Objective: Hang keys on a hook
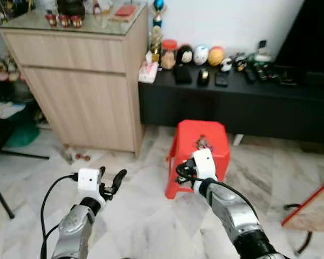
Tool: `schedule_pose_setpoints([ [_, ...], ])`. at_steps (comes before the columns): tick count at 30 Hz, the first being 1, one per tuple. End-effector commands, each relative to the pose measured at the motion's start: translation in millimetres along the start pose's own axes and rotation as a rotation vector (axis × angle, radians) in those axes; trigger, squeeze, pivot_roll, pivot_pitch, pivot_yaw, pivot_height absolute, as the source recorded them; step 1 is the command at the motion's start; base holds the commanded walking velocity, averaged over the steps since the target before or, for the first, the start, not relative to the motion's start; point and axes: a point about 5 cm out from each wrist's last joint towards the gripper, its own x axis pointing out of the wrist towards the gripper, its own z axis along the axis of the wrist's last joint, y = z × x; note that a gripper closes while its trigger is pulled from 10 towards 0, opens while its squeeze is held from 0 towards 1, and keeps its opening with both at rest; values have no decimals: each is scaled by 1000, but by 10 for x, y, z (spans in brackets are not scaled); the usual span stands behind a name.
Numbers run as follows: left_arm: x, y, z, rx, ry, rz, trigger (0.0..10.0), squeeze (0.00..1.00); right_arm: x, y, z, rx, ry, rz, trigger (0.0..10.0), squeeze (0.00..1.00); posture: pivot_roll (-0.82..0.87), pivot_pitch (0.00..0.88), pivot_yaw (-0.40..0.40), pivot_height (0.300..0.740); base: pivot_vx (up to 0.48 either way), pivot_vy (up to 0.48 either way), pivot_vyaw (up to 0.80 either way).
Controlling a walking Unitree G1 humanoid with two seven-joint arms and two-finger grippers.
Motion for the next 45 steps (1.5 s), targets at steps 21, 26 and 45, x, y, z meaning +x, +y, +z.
schedule_pose_setpoints([
  [21,-76,-84,-161,35,99,-81,10000,0,147,138,251,-22,-40,53,10000,0,-50,0,-28,740,-198,0,0],
  [26,-52,-130,-136,36,101,-123,10000,0,169,155,289,-22,-47,57,10000,0,-43,0,-25,740,0,0,0],
  [45,-13,-435,-90,93,171,-398,10000,0,255,402,587,-12,-115,153,10000,0,-39,0,-16,740,0,0,0],
])
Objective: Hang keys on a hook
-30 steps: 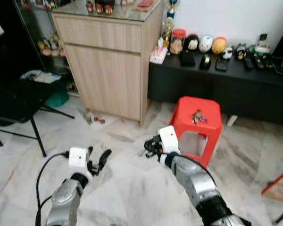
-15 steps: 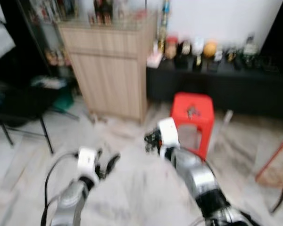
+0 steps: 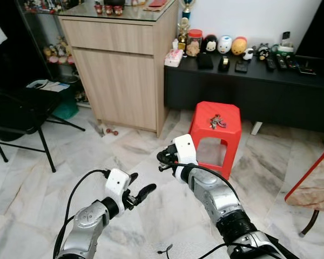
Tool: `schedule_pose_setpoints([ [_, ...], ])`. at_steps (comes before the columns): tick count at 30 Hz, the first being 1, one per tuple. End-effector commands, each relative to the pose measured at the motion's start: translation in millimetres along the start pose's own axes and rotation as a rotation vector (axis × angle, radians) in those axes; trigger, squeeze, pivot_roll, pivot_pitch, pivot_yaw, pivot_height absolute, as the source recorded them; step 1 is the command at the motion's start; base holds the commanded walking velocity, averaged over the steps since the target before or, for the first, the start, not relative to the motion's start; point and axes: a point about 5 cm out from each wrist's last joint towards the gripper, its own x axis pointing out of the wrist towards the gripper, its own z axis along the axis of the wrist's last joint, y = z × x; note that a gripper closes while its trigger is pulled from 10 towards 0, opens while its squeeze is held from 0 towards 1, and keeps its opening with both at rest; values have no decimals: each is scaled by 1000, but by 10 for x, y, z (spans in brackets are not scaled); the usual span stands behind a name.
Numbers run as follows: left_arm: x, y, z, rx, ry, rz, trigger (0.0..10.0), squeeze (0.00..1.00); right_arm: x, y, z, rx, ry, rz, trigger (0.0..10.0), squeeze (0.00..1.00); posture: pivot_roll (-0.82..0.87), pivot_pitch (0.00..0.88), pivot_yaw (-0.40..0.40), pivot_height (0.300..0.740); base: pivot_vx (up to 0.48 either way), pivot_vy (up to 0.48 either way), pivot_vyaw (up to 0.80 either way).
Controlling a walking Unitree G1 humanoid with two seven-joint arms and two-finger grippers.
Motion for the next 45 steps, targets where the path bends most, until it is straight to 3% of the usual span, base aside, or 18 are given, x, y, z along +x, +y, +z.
schedule_pose_setpoints([
  [1,8,0,22,24,11,-6,10000,0,20,48,169,-17,-46,25,10000,0,-38,0,-17,740,0,0,0],
  [8,8,1,53,47,3,6,10000,0,32,99,254,-18,-71,28,10000,0,-37,0,-15,740,0,0,0],
  [21,33,-12,98,62,-30,42,10000,0,62,408,449,3,-122,140,10000,0,-39,0,-23,740,0,0,0],
  [45,110,-34,157,58,-86,83,10000,0,49,647,581,21,-141,222,10000,0,-53,0,-35,740,0,0,0],
])
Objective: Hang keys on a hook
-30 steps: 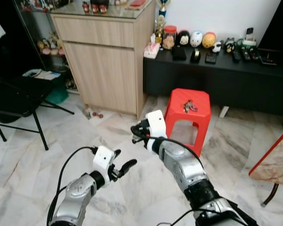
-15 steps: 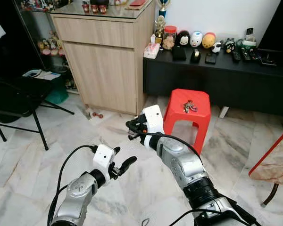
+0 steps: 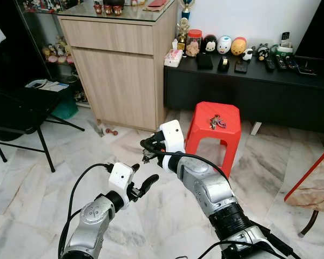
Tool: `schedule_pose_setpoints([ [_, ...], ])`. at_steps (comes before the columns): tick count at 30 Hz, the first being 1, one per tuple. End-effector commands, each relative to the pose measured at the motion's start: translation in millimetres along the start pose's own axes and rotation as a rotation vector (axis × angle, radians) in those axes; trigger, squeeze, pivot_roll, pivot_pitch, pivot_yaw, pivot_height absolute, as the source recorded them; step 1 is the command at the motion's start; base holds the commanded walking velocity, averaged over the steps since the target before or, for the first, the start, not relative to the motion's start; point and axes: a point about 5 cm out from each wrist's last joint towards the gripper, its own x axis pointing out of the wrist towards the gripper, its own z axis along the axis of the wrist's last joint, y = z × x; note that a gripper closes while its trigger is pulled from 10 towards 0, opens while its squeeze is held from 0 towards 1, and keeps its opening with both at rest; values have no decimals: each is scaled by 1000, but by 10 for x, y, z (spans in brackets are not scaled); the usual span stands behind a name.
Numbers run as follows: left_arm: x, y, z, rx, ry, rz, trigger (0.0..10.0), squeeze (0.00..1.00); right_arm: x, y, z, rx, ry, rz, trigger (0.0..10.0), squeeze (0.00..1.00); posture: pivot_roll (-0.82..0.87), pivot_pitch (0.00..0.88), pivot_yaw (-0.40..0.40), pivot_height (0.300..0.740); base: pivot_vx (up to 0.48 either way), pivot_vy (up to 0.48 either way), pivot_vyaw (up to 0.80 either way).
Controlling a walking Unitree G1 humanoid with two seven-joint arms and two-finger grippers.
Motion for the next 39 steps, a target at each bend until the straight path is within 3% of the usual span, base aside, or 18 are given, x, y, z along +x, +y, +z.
schedule_pose_setpoints([
  [1,25,-12,-4,18,5,-4,10000,0,99,315,191,27,-65,92,10000,0,-53,0,-36,740,0,0,0],
  [15,82,-4,9,14,-23,39,10000,0,71,442,278,50,-77,141,10000,0,-66,0,-45,740,0,0,0],
  [33,134,47,68,-7,-97,125,10000,0,33,519,229,69,-47,169,10000,0,-71,0,-49,740,0,0,0],
  [34,139,43,67,-6,-98,121,5451,0,32,519,226,71,-46,168,10000,0,-71,0,-50,740,0,0,0],
  [35,139,43,67,-6,-98,121,5451,0,32,519,226,71,-46,168,10000,0,-71,0,-50,740,0,0,0],
  [36,140,43,67,-6,-98,120,1490,0,32,519,225,71,-45,168,10000,0,-71,0,-49,740,0,0,0],
  [37,141,44,66,-5,-98,120,0,0,31,519,225,71,-44,167,10000,0,-71,0,-49,740,0,0,0],
  [39,143,43,67,-6,-99,119,0,0,31,518,226,71,-44,167,10000,0,-71,0,-50,740,0,0,0],
])
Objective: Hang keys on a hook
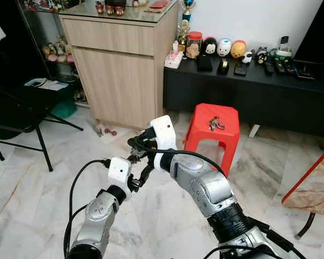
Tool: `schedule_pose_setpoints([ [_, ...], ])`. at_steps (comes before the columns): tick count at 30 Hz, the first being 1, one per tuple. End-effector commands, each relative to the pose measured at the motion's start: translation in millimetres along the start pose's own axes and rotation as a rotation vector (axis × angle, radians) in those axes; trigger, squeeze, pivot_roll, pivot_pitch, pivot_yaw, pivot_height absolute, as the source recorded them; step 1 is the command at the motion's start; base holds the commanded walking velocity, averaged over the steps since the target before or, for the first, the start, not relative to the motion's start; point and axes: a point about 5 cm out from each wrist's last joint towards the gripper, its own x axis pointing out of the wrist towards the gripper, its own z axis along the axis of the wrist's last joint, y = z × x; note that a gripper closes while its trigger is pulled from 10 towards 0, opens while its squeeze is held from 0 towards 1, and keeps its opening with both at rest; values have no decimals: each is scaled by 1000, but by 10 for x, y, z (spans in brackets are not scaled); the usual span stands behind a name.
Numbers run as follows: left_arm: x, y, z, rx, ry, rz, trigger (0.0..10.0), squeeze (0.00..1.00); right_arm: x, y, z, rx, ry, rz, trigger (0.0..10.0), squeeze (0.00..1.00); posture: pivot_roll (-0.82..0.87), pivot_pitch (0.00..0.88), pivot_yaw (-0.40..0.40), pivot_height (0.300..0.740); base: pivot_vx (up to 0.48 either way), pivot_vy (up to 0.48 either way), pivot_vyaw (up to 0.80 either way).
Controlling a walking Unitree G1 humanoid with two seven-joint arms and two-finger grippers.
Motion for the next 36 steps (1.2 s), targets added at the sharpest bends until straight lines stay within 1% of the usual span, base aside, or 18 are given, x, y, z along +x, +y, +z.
schedule_pose_setpoints([
  [1,35,-9,26,9,-9,-13,0,0,80,266,77,51,-47,70,10000,0,-70,0,-51,740,0,0,0],
  [36,39,-12,25,-2,-16,-27,0,0,90,261,54,61,-38,59,10000,0,-68,0,-50,740,0,0,0],
])
